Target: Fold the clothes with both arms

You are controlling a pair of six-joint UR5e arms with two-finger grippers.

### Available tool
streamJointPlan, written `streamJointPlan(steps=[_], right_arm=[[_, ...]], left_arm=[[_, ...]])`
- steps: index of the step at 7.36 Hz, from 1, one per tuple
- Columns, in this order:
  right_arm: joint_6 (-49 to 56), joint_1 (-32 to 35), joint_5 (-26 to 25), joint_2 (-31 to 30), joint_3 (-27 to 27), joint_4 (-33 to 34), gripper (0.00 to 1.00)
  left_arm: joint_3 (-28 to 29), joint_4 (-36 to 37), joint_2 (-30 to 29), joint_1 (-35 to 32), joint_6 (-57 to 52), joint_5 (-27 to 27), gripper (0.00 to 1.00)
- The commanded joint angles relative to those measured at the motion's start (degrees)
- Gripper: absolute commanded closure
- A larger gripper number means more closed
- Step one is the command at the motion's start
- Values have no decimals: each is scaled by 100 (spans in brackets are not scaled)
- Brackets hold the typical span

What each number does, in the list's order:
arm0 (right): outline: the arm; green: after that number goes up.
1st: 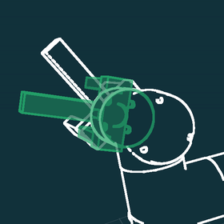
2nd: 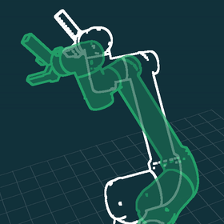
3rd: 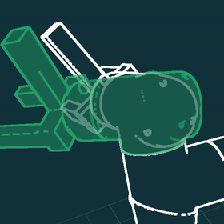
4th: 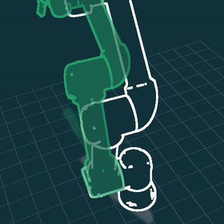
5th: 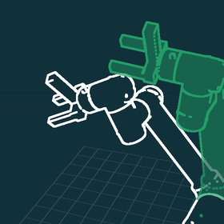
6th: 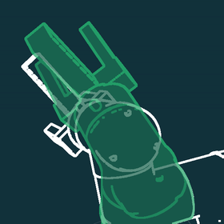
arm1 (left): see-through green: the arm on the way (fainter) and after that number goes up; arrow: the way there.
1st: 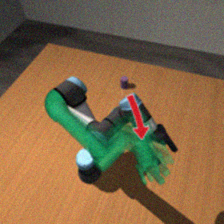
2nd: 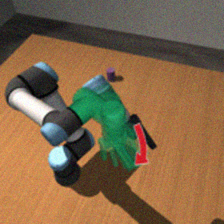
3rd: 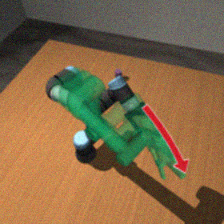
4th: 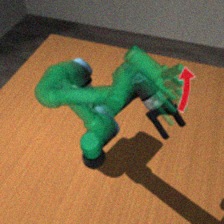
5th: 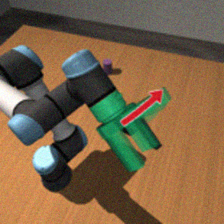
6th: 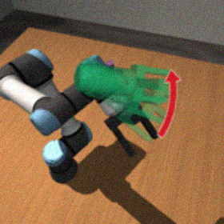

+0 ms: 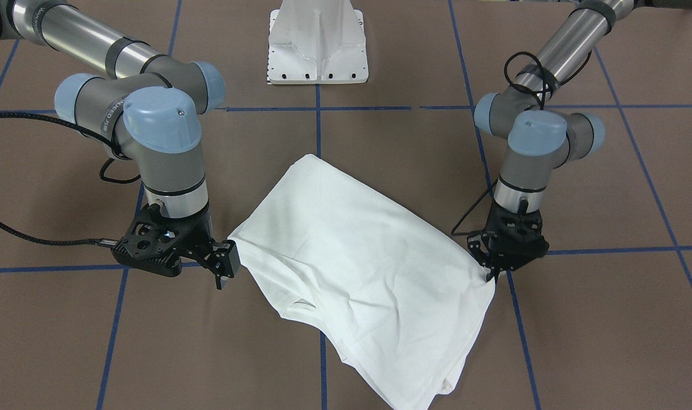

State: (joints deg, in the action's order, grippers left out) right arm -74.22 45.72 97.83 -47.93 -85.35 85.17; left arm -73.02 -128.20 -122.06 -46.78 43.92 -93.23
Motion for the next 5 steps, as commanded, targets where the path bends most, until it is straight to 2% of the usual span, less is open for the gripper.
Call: streamJointPlan(steps=[1,2,3,4,5], right_arm=[[-31,-55,0,21,-60,0,0],[-118,-107,0,21,-113,0,0],[-180,-168,0,56,-131,-9,0],[-398,-300,-9,117,-113,0,0],[-626,-414,-44,205,-78,0,0]], left_arm=[[1906,-47,-1577,-339,-207,250,100],[2263,-247,-1776,-418,-226,314,100],[2266,-336,-1760,-567,-522,280,87],[2205,-615,-1699,-656,-786,70,1],[1857,-731,-1411,-778,-814,-480,0]])
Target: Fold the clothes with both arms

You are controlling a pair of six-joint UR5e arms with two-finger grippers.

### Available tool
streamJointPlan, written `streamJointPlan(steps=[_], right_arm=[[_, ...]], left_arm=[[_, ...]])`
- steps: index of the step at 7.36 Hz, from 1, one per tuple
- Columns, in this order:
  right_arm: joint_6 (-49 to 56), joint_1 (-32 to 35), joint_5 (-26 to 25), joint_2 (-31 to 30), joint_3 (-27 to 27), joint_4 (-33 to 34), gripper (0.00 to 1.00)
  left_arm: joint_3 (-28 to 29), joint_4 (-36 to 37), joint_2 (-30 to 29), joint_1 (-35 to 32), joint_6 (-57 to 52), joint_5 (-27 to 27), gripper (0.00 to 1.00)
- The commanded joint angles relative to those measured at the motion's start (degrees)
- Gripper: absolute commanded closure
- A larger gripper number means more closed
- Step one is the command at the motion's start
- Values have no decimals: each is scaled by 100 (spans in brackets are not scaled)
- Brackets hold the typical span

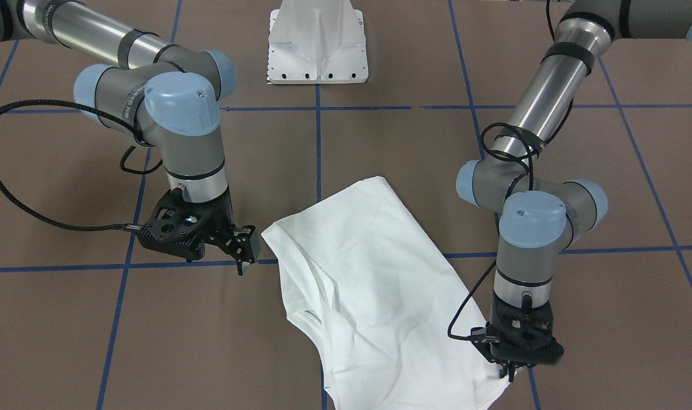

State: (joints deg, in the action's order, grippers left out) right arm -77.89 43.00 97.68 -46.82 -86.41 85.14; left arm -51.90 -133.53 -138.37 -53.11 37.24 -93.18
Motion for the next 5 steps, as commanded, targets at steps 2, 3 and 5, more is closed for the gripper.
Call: streamJointPlan(steps=[2,3,5], right_arm=[[-944,-405,-625,635,621,-111,3],[-1208,-511,-741,1047,1478,-678,7],[-1193,-617,-1058,1289,2503,-1708,11]], left_arm=[[-1204,-217,966,-244,-129,-1009,0],[-1295,-226,1082,-244,-77,-1010,0],[-1296,-235,1162,-244,-15,-1010,0]])
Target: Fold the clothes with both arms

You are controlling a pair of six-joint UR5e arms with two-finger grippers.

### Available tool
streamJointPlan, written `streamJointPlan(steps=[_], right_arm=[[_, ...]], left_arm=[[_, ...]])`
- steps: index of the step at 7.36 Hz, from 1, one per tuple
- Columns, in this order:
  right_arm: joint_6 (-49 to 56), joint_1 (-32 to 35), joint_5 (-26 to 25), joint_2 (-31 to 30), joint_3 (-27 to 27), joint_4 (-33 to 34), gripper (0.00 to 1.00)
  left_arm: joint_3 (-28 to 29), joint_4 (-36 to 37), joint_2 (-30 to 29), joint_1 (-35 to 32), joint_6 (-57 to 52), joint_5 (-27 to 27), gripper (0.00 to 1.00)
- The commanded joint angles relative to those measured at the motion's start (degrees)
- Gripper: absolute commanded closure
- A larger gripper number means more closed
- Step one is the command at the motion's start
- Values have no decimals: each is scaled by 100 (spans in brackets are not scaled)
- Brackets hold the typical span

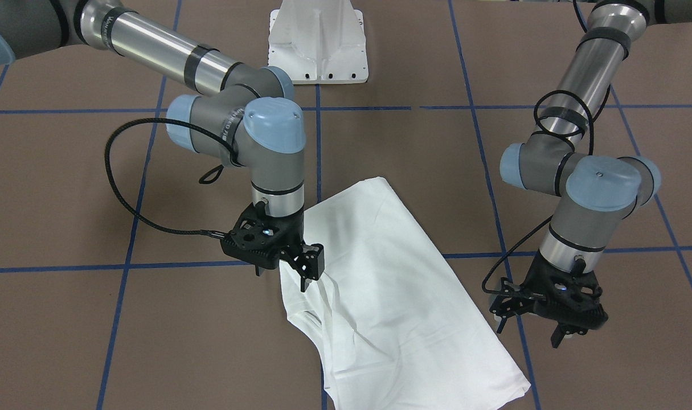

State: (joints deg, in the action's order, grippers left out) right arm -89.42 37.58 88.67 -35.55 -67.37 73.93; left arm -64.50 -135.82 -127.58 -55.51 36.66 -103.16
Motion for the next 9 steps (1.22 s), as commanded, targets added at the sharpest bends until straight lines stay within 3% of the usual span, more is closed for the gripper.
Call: streamJointPlan(steps=[1,6,9], right_arm=[[-6,-154,-313,128,698,-816,15],[214,-383,-587,-13,962,-915,23],[223,-400,-657,-22,989,-906,39]], left_arm=[[-36,-14,136,5,182,-11,0],[-36,-14,155,13,201,-11,0],[-36,-14,155,22,201,-11,0]])
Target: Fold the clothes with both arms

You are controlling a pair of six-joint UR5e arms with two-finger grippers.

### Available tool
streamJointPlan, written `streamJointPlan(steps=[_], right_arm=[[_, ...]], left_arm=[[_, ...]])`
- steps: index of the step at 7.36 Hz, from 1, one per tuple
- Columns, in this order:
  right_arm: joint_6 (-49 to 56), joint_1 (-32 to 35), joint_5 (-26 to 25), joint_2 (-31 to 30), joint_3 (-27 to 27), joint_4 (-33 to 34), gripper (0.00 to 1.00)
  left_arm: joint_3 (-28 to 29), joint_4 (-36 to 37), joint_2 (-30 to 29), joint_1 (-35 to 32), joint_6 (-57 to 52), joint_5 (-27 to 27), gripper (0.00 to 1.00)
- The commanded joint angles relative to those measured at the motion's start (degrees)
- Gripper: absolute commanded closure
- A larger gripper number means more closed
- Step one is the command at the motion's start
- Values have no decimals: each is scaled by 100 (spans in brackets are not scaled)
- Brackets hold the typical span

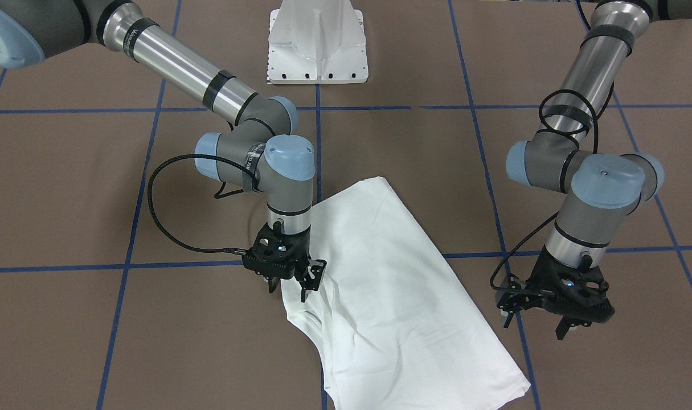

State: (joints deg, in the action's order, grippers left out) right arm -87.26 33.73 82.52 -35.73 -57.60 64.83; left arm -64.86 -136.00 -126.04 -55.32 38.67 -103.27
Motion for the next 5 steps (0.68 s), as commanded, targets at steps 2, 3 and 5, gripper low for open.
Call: streamJointPlan(steps=[2,3,5], right_arm=[[7,-42,-96,5,38,4,61],[7,-51,-87,5,38,4,75],[7,-42,-87,75,21,30,100]], left_arm=[[0,-5,9,4,0,0,0],[0,-5,44,4,-8,0,0],[0,-5,53,4,-9,0,0]])
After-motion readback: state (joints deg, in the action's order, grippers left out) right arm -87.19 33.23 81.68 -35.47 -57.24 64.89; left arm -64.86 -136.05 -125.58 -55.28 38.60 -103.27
